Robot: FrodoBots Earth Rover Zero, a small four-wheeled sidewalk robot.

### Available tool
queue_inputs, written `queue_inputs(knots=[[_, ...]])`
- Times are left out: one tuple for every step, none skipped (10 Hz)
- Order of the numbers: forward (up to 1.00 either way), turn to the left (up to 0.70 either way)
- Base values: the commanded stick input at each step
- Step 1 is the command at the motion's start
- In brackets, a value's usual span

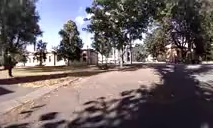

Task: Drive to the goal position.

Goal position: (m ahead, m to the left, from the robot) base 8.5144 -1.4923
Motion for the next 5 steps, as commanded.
queue_inputs(knots=[[0.7, 0.0], [0.7, 0.0], [0.7, 0.0], [0.7, 0.0], [0.7, 0.0]])
